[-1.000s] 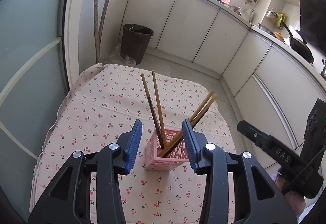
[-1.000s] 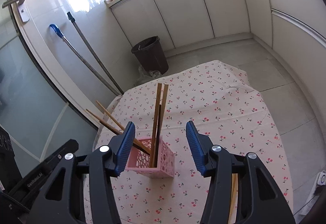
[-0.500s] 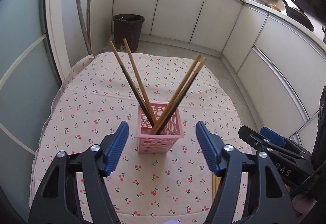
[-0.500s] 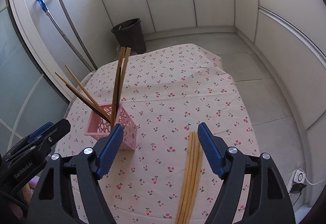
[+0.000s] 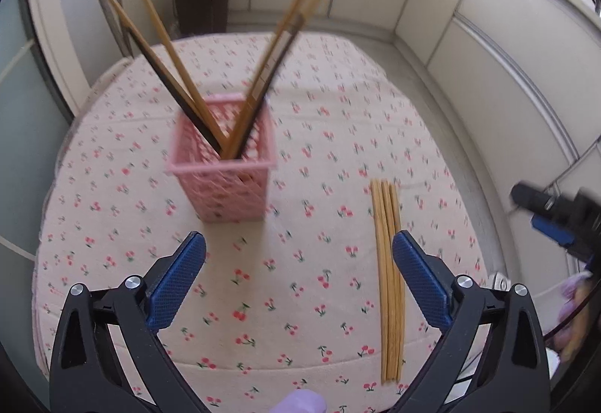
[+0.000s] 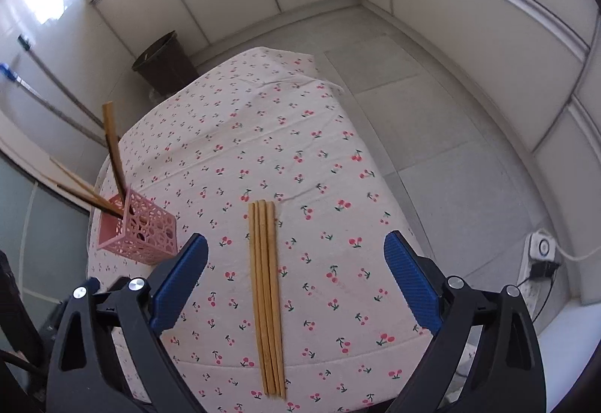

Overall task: Organize utensils
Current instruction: 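Move both grippers back to the chopstick pile beside the basket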

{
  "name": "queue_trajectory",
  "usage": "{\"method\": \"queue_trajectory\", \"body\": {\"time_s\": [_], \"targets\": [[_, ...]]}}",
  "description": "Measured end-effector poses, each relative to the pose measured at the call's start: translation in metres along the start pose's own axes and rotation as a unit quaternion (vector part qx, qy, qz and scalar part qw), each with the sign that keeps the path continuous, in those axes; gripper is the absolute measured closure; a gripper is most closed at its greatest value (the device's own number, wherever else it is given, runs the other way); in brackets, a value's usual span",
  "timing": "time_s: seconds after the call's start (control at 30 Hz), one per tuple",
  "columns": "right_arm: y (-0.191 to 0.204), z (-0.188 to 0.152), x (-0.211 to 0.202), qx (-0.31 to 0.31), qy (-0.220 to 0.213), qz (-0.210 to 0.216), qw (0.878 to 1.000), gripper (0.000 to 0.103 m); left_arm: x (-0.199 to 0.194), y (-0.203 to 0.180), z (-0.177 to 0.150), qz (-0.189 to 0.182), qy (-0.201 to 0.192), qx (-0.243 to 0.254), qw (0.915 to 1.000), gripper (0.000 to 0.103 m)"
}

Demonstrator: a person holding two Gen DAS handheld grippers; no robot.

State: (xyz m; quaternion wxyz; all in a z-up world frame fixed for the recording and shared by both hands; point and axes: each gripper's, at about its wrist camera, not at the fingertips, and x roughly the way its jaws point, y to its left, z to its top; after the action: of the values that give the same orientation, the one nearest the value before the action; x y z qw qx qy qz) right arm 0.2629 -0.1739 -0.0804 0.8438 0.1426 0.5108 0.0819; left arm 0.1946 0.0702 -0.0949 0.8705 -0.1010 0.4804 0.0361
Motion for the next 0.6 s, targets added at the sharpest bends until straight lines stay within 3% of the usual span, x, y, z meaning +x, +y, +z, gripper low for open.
{"method": "queue_trajectory", "body": {"time_s": [0.23, 0.37, 0.6], "targets": [[-0.055, 0.008, 0.010, 0.132, 0.038, 0.044, 0.990, 0.011, 0.049, -0.032, -0.009, 0.002, 0.065, 0.015, 0.9977, 0.007], [-0.068, 0.009, 0.017, 0.172, 0.061, 0.076, 0.980, 0.011, 0.075, -0.049, -0.001, 0.026, 0.070, 0.017, 0.9971, 0.007], [-0.073, 0.015, 0.018, 0.191, 0.080, 0.109, 0.972, 0.011, 0.110, -0.068, 0.020, 0.047, 0.063, 0.021, 0.9967, 0.010]]}}
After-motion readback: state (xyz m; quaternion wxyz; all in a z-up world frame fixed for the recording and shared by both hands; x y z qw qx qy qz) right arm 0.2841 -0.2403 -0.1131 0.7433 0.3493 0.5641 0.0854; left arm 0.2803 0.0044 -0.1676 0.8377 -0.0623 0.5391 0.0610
